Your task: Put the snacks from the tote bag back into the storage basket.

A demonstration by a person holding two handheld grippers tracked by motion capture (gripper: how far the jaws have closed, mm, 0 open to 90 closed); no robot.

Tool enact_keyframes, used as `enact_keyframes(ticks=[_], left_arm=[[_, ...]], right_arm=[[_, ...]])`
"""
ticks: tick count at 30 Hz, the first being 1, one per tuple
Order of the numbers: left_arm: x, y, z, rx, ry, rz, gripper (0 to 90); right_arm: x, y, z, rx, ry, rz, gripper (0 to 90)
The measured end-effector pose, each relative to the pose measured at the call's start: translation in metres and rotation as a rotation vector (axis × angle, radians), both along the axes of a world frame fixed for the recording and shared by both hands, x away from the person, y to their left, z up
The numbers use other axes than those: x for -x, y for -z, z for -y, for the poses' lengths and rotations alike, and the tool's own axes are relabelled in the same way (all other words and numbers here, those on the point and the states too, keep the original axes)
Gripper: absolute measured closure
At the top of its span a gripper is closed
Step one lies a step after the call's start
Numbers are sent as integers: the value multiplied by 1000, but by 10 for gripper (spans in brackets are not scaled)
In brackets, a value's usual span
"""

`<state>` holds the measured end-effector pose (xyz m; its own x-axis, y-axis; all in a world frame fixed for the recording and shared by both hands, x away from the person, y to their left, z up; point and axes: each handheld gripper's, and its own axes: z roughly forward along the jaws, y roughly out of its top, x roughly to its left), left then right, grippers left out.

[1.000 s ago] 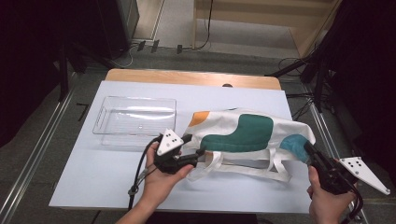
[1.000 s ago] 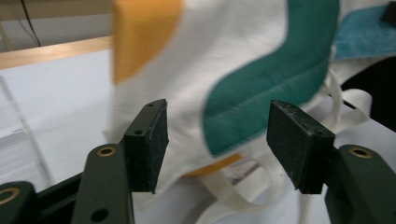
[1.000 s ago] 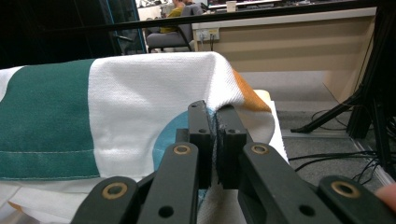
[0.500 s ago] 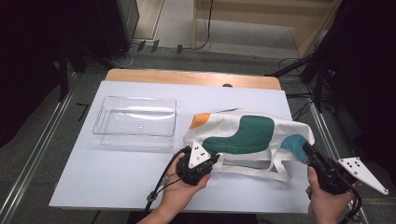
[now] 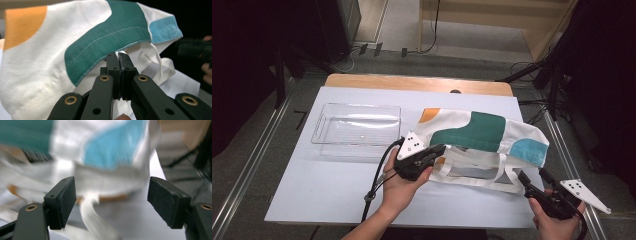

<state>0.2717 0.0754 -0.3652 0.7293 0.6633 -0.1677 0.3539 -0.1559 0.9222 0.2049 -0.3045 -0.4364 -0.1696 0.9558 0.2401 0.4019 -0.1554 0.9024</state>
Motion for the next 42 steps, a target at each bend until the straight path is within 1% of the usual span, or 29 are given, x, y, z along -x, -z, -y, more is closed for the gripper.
enact_keyframes(ticks=[1, 2, 3, 5, 6, 7, 8, 9, 10, 11, 12, 14, 16, 19, 22, 23, 24, 26, 28, 29, 30, 31, 32, 33, 34, 35, 37, 39, 42], left_arm=[[-1, -1, 0, 6, 3, 0, 899], [-1, -1, 0, 6, 3, 0, 899], [-2, -2, 0, 15, 6, 3, 899], [-3, -3, 0, 12, 9, 4, 899], [-3, -4, 0, 11, 7, 8, 899], [-3, -5, 0, 13, 8, 12, 899], [-4, -6, 0, 11, 9, 12, 899], [-4, -6, 0, 11, 9, 12, 899], [-5, -8, -1, 11, 3, 23, 899], [-5, -8, -1, 11, 3, 23, 898], [-8, -11, -2, 10, -4, 29, 899], [-10, -15, -4, 13, -16, 40, 898], [-14, -20, -6, 22, -25, 50, 899], [-21, -29, -8, 25, -38, 67, 899], [-30, -36, -10, 26, -52, 74, 899], [-30, -36, -10, 26, -52, 74, 899], [-37, -40, -12, 26, -68, 81, 899], [-43, -41, -15, 21, -80, 79, 900], [-48, -39, -18, 27, -95, 70, 900], [-48, -39, -18, 27, -95, 70, 900], [-49, -36, -18, 41, -90, 55, 900], [-47, -35, -16, 35, -84, 57, 899], [-45, -34, -15, 27, -72, 62, 899], [-45, -34, -15, 27, -72, 62, 898], [-43, -33, -14, 13, -65, 71, 898], [-42, -33, -13, 17, -61, 70, 897], [-42, -33, -14, 30, -55, 63, 897], [-41, -34, -13, 33, -56, 63, 896], [-40, -34, -11, 25, -50, 64, 896]], right_arm=[[-4, 6, 2, -29, 8, -27, 231], [-4, 6, 2, -29, 8, -27, 231], [-12, 12, 4, -65, 9, -50, 235], [-25, 19, 3, -106, -7, -84, 256], [-30, 22, 3, -129, -32, -87, 322], [-34, 24, 2, -155, -59, -84, 410], [-36, 25, 0, -158, -77, -74, 490], [-37, 25, -3, -150, -80, -68, 593], [-37, 25, -6, -130, -80, -61, 682], [-37, 25, -6, -130, -80, -61, 682], [-36, 24, -9, -82, -75, -53, 821], [-33, 23, -8, -67, -83, -58, 887], [-31, 23, -5, -62, -95, -80, 900], [-27, 29, 0, -49, -111, -124, 900], [-23, 36, 4, -37, -146, -192, 900], [-23, 37, 6, -36, -159, -208, 900], [-21, 39, 8, -39, -166, -226, 900], [-19, 39, 11, -24, -158, -236, 900], [-19, 38, 11, 26, -134, -246, 900], [-19, 39, 10, 53, -126, -241, 900], [-19, 39, 9, 64, -123, -241, 900], [-18, 38, 7, 55, -119, -224, 897], [-15, 36, 6, 52, -111, -189, 838], [-11, 31, 5, 51, -107, -140, 732], [-7, 25, 4, 37, -100, -103, 676], [-4, 20, 3, 33, -90, -74, 652], [8, 5, -2, 50, -62, 17, 651], [18, -7, -9, 59, -50, 81, 689], [27, -18, -21, 53, -90, 157, 794]])
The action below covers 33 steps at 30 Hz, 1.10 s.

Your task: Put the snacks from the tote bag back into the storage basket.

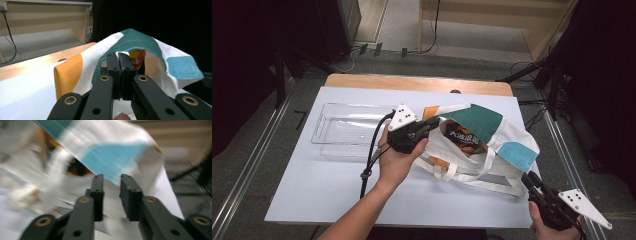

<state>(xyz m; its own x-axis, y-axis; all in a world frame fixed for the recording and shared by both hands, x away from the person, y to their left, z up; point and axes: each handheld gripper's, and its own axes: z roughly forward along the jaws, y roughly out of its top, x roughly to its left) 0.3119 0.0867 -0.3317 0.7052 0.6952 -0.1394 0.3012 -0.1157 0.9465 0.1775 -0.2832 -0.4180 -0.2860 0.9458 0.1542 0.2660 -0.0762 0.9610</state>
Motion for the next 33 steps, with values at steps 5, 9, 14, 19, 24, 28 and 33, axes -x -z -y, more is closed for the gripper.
enact_keyframes(ticks=[5, 9, 14, 19, 24, 28, 33], left_arm=[[3, 0, 6, -6, 7, 3, 896], [3, 0, 9, -13, 11, 3, 896], [3, -1, 9, -26, 12, 2, 896], [0, -4, 6, -32, 11, 4, 896], [-6, -5, 9, -32, 3, 5, 897], [-15, -9, 11, -27, -12, 3, 898], [-17, -11, 14, -16, -2, -4, 896]], right_arm=[[-10, -11, -37, 3, -128, 16, 869], [-33, -8, -75, 69, -187, -9, 900], [-70, -2, -109, 98, -149, -69, 876], [-87, 14, -128, 156, -189, -154, 900], [-73, 43, -134, 213, -295, -259, 900], [-67, 57, -136, 229, -334, -333, 900], [-58, 64, -134, 241, -392, -361, 900]])
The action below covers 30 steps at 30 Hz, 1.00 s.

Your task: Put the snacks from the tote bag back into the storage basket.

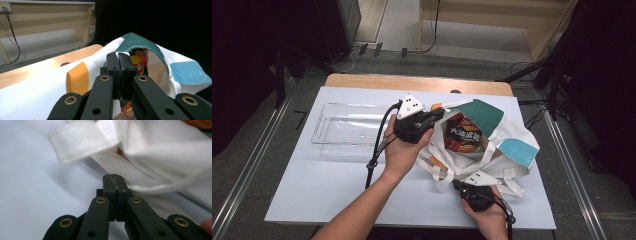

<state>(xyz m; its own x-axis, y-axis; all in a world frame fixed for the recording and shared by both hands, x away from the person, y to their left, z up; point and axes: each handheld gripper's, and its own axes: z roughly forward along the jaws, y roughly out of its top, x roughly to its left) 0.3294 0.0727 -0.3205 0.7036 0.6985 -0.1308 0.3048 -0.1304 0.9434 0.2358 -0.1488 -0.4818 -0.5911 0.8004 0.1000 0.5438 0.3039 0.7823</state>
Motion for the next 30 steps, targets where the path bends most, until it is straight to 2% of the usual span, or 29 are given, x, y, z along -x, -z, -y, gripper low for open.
enact_keyframes(ticks=[4, 5, 7, 9, 11, 12, 14, 17, 19, 20, 21, 22, 24, 25, 26, 27, 29, 30], left_arm=[[7, 3, 2, -21, 13, 21, 870], [8, 4, 1, -11, 17, 19, 846], [10, 4, -1, -8, 17, 21, 772], [12, 5, 0, -23, 8, 22, 684], [15, 7, 2, -56, 1, 31, 596], [17, 7, 3, -75, -9, 36, 556], [18, 10, 6, -110, -23, 35, 467], [17, 16, 8, -138, -36, 23, 377], [15, 19, 9, -139, -46, 14, 348], [15, 19, 9, -139, -46, 14, 340], [13, 22, 11, -153, -52, 3, 333], [13, 22, 11, -153, -52, 3, 336], [12, 25, 12, -164, -54, 4, 403], [12, 25, 12, -159, -50, 5, 473], [12, 25, 12, -160, -38, 7, 586], [12, 25, 13, -173, -43, 18, 671], [13, 24, 13, -172, -39, 22, 795], [13, 23, 12, -168, -35, 18, 823]], right_arm=[[9, -28, 11, -100, 17, 119, 865], [11, -36, 15, -122, 37, 154, 858], [17, -52, 26, -163, 96, 245, 816], [20, -62, 35, -167, 148, 315, 763], [22, -71, 45, -169, 244, 388, 651], [20, -74, 49, -174, 281, 397, 603], [13, -76, 57, -183, 329, 378, 516], [6, -78, 62, -182, 399, 366, 410], [1, -78, 62, -164, 428, 366, 331], [1, -78, 62, -164, 428, 366, 331], [-2, -79, 61, -159, 437, 364, 264], [-5, -79, 60, -162, 430, 362, 244], [-9, -79, 57, -140, 429, 357, 187], [-12, -79, 55, -121, 432, 350, 169], [-16, -77, 52, -99, 437, 348, 144], [-19, -76, 49, -83, 448, 346, 118], [-24, -74, 43, -35, 484, 341, 74], [-26, -73, 42, -21, 485, 337, 63]])
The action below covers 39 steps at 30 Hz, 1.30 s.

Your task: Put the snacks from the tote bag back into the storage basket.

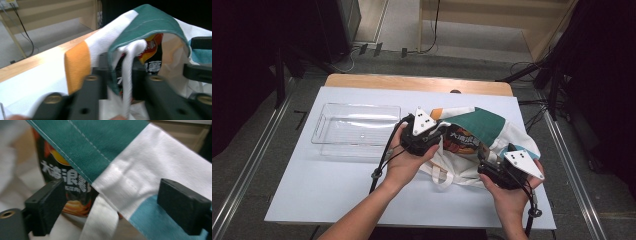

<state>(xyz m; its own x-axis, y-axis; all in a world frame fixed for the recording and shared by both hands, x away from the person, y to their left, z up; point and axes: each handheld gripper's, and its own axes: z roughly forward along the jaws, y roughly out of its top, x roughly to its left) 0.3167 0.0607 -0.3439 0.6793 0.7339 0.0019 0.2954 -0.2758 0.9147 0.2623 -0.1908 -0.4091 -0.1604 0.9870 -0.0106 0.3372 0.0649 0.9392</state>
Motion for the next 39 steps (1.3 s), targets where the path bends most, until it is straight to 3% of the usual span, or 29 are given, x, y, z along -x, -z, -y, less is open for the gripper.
enact_keyframes(ticks=[2, 3, 5, 6, 7, 9, 10, 12, 13, 14, 17, 20, 21, 22, 23, 24, 26, 28, 30, 32, 33, 36, 37, 39], left_arm=[[-1, 0, -1, 4, 3, -2, 849], [-2, -1, -5, 28, 16, -22, 851], [-3, -2, -8, 50, 18, -32, 853], [-3, -3, -10, 57, 21, -33, 853], [-2, -4, -10, 59, 23, -32, 851], [-1, -6, -11, 56, 22, -22, 850], [-1, -7, -12, 58, 24, -18, 848], [-1, -7, -12, 56, 30, -17, 840], [-1, -7, -12, 56, 30, -17, 833], [0, -7, -12, 57, 34, -11, 823], [1, -8, -12, 70, 27, -2, 760], [1, -7, -10, 55, -1, 1, 569], [2, -4, -8, 16, -13, 0, 530], [2, -4, -8, 16, -13, 0, 496], [2, 1, -5, -28, -23, 0, 479], [2, 1, -5, -28, -23, 0, 473], [1, 6, -4, -52, -27, -7, 511], [2, 5, -4, -57, 1, 3, 726], [3, 0, -4, -62, 13, 14, 856], [3, -2, -6, -50, 19, 14, 866], [3, -9, -9, -11, 29, 17, 867], [2, -15, -12, 25, 54, 8, 865], [-2, -17, -14, 53, 71, -27, 860], [-4, -15, -13, 50, 58, -40, 856]], right_arm=[[-5, 2, -5, 26, 22, -16, 69], [-6, 2, -7, 41, 33, -20, 92], [-7, 2, -9, 81, 79, -18, 197], [-7, 2, -8, 90, 93, -8, 284], [-6, 1, -6, 83, 92, 3, 317], [-2, -2, 1, 52, 32, 41, 598], [1, -3, 3, 28, -8, 56, 690], [5, -8, 7, 16, -29, 92, 827], [5, -8, 7, 16, -29, 92, 827], [8, -15, 11, 3, -40, 129, 867], [7, -27, 17, -26, -54, 163, 878], [5, -39, 22, -45, -70, 208, 880], [4, -42, 23, -52, -75, 218, 880], [4, -42, 23, -52, -75, 218, 880], [3, -50, 26, -60, -82, 247, 881], [3, -50, 26, -60, -82, 247, 881], [2, -60, 28, -71, -79, 276, 881], [2, -63, 28, -72, -81, 275, 881], [2, -64, 27, -63, -85, 279, 881], [2, -64, 27, -66, -86, 282, 881], [3, -65, 28, -75, -87, 286, 881], [4, -68, 30, -83, -94, 293, 880], [2, -69, 31, -85, -92, 288, 877], [-2, -70, 32, -112, -103, 235, 839]])
